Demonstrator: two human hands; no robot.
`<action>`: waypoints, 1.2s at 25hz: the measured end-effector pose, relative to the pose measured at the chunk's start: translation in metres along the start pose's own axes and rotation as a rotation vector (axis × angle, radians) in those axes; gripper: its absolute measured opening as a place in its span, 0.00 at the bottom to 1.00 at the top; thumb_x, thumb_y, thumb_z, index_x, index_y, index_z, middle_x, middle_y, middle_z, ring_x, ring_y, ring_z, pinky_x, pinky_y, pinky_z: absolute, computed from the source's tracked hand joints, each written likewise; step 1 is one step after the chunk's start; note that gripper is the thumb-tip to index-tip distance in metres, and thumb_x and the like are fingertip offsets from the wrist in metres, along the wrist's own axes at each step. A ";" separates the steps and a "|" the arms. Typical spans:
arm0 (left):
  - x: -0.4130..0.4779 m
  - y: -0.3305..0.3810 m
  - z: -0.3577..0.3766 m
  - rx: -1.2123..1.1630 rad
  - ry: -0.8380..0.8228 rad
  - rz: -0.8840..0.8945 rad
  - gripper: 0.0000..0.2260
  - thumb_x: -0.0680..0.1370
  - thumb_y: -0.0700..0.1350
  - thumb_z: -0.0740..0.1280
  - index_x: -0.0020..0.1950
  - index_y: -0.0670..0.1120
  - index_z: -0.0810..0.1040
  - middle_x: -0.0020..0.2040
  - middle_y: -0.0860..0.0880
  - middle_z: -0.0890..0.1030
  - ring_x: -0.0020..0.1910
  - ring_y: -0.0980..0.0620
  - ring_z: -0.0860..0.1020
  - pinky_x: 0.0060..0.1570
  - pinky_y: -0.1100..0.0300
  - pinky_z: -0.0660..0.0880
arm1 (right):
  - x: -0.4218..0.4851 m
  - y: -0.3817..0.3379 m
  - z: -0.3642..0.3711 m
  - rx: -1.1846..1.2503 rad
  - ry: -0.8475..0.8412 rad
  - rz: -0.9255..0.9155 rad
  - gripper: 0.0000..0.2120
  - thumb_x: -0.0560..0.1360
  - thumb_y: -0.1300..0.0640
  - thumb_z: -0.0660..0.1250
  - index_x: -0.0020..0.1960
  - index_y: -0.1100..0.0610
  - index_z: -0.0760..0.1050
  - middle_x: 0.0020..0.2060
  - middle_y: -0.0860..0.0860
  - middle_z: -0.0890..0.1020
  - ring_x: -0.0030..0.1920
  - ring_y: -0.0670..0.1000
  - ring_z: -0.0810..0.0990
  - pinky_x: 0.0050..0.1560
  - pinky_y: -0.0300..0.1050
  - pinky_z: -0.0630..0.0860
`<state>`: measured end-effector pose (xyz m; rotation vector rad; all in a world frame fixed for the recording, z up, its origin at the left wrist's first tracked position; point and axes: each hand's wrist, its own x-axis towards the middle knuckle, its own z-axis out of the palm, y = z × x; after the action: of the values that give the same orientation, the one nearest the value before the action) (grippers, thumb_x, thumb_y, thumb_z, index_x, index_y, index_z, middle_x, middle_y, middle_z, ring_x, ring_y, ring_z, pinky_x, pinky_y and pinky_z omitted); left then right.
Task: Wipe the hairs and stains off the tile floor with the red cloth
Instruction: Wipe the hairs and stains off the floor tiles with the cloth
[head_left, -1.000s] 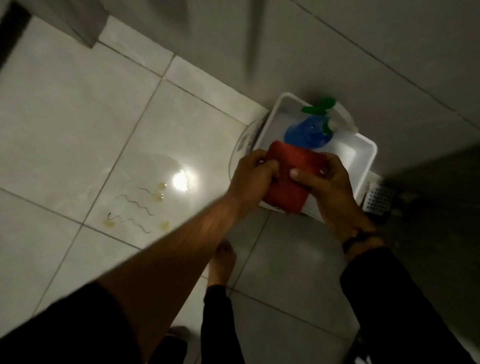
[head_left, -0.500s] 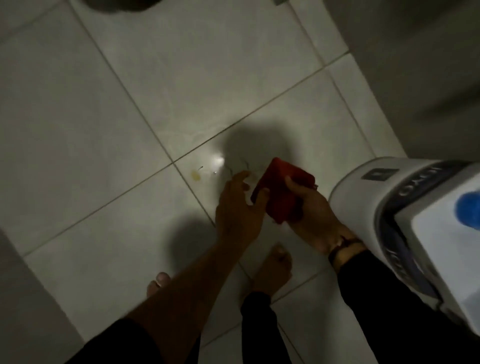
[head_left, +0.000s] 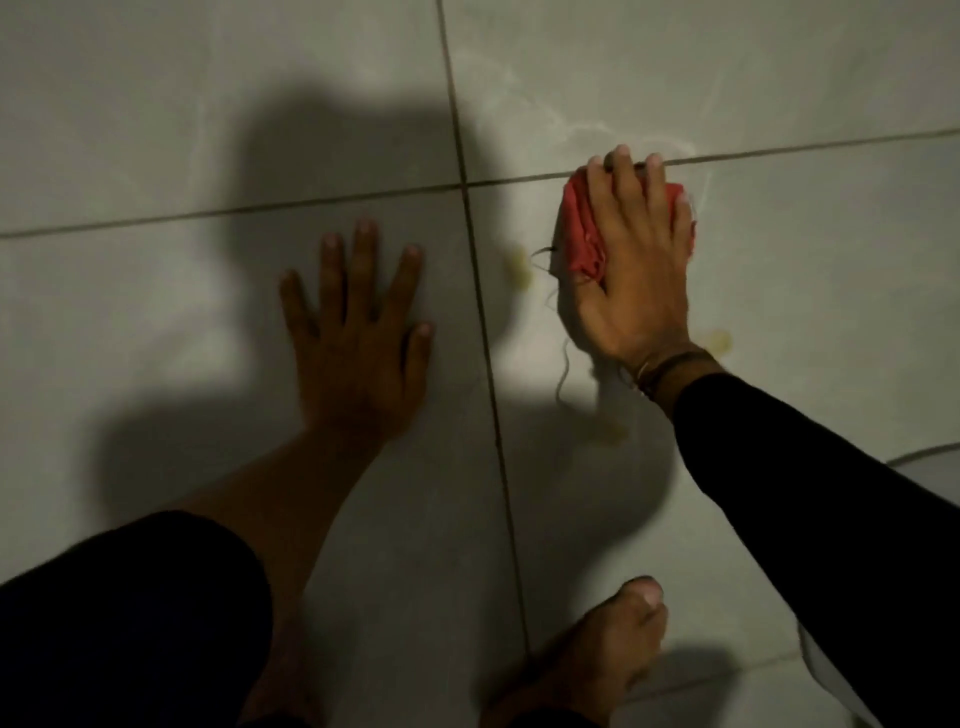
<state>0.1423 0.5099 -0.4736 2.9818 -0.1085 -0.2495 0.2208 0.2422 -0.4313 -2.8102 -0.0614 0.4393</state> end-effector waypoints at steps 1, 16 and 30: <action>0.000 0.000 0.001 0.006 0.009 0.005 0.31 0.85 0.61 0.53 0.89 0.57 0.54 0.90 0.43 0.53 0.88 0.36 0.53 0.81 0.29 0.49 | 0.004 0.000 0.005 -0.008 0.041 0.005 0.43 0.74 0.42 0.57 0.87 0.55 0.55 0.87 0.57 0.57 0.88 0.65 0.51 0.85 0.72 0.48; 0.000 0.000 -0.003 -0.054 -0.031 0.006 0.32 0.84 0.57 0.54 0.89 0.57 0.53 0.90 0.42 0.50 0.88 0.36 0.50 0.80 0.26 0.45 | -0.034 -0.081 0.066 -0.040 0.210 0.063 0.36 0.80 0.44 0.61 0.86 0.54 0.60 0.86 0.59 0.62 0.87 0.65 0.55 0.85 0.69 0.50; -0.002 -0.002 0.000 -0.060 -0.039 -0.011 0.32 0.84 0.57 0.52 0.89 0.57 0.52 0.90 0.44 0.46 0.89 0.37 0.45 0.80 0.25 0.43 | -0.217 -0.035 0.080 -0.012 -0.018 0.149 0.31 0.86 0.45 0.52 0.86 0.56 0.57 0.86 0.57 0.58 0.86 0.63 0.53 0.84 0.71 0.53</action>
<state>0.1406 0.5124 -0.4738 2.9189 -0.0880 -0.3061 -0.0106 0.2797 -0.4303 -2.8341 0.1436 0.4999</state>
